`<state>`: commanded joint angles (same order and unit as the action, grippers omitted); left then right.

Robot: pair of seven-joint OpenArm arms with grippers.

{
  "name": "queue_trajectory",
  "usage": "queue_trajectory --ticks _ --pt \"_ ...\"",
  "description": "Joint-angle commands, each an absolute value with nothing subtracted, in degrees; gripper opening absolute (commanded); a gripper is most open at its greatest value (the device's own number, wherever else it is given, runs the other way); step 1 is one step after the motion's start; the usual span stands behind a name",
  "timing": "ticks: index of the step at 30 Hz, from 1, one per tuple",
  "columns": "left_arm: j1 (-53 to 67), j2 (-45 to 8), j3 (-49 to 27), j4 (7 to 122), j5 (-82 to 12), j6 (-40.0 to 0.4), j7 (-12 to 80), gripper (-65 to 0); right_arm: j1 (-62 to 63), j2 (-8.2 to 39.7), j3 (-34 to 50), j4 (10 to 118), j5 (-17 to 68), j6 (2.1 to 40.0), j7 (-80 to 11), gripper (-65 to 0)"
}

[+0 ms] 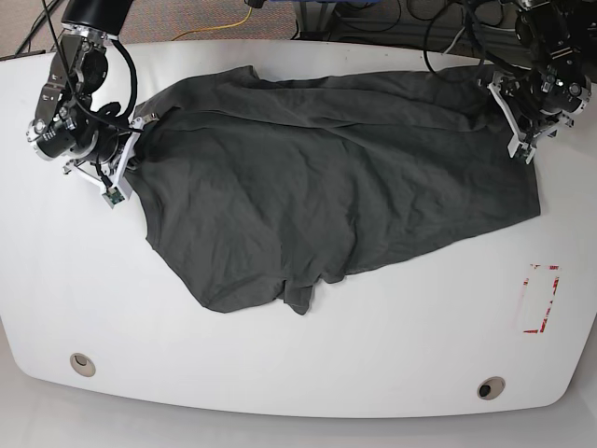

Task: Layout the t-shirt on the table in an organized manner, then fold the t-shirt properly
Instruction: 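Pinch the shirt edge with both grippers and tug it outward, then release the edge and move both grippers to the shirt's side corners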

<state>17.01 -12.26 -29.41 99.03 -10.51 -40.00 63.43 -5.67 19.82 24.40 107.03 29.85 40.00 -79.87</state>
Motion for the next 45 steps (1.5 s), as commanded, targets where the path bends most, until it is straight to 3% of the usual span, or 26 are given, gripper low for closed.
queue_trajectory --ticks 23,24,28,31,40,45 --pt "16.8 -17.2 -32.7 92.4 -10.3 -40.0 60.6 -29.0 -2.4 20.0 24.5 107.0 22.1 40.0 -78.4 -63.4" --pt "16.8 -17.2 -32.8 92.4 -10.3 -40.0 60.6 -29.0 -2.3 20.1 24.5 107.0 22.1 40.0 -78.5 -62.1" --pt "16.9 -18.5 -32.8 92.2 -9.7 -40.0 60.6 -29.0 -2.4 20.2 24.6 107.2 22.1 40.0 -78.5 -45.8" --pt "17.1 -18.8 -32.9 92.3 -7.4 -40.0 60.6 -29.0 -2.5 20.1 24.6 107.2 22.1 40.0 -78.5 -37.1" --pt "17.4 -18.7 -35.3 97.5 -6.2 -40.0 60.9 -28.7 -2.2 19.8 24.6 109.1 22.5 40.0 -78.5 -34.4" --pt "16.7 -18.6 -36.7 102.6 -6.2 -40.0 65.9 -28.6 -0.7 19.9 24.5 112.0 22.3 40.0 -78.5 -34.4"
